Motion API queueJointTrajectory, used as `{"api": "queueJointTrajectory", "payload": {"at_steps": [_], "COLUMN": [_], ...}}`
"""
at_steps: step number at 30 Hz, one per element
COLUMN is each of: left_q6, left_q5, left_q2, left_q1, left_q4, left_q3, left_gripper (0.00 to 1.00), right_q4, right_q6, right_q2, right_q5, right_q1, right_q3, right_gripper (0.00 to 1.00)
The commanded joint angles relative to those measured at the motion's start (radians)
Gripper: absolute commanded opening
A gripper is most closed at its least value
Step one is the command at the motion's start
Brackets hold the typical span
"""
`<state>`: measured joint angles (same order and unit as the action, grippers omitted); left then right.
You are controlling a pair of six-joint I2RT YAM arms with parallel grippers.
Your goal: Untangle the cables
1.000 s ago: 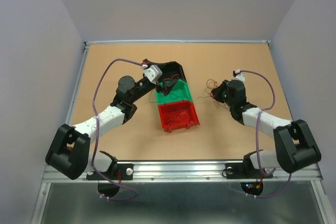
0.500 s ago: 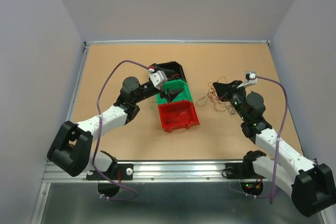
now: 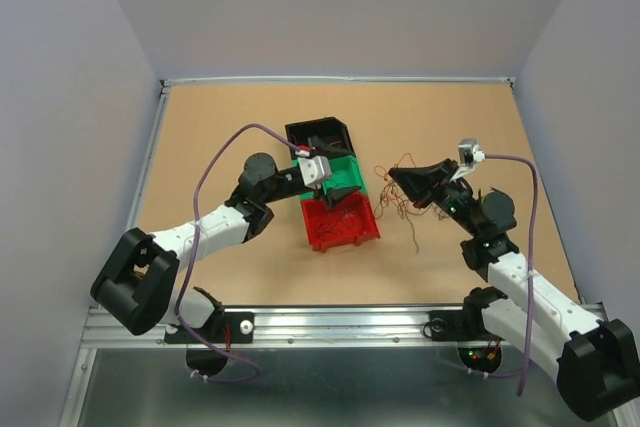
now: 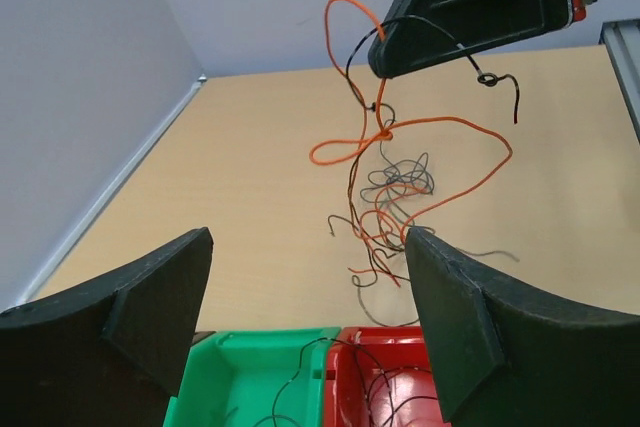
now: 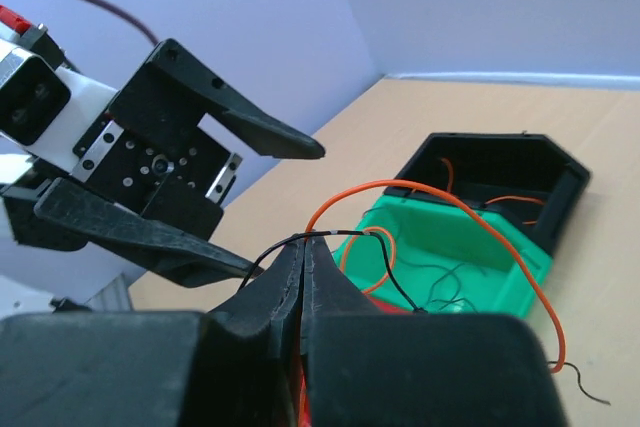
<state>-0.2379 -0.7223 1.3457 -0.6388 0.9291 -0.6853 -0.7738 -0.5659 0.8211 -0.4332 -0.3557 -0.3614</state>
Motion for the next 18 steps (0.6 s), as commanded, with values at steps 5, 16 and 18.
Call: {"api": "queueJointTrajectory", "payload": {"at_steps": [5,16,18], "left_q6": [-0.251,-0.458,-0.512], "left_q5": [0.104,0.178,0.156], "left_q2": [-0.042,0.009,0.029], "left_q1": [-0.074,-0.153,-0.160], "left_q4": [0.106,0.018,-0.110], "left_q3": [0.069,0.055,0.011], "left_gripper": [0.87,0.68,0.35], "right_q4": [-0.125,-0.130,-0.133], "right_q6": [-0.019,0.004,0.006], "right_q2": [0.075,0.150,0.159], "right_q5": [-0.131,-0.141,-0.142], "right_q1": [-0.051,-0.140,-0.150], "right_q3": [-0.011,-0.043,-0.045], "right_gripper": [0.01,0.01,0.01]}}
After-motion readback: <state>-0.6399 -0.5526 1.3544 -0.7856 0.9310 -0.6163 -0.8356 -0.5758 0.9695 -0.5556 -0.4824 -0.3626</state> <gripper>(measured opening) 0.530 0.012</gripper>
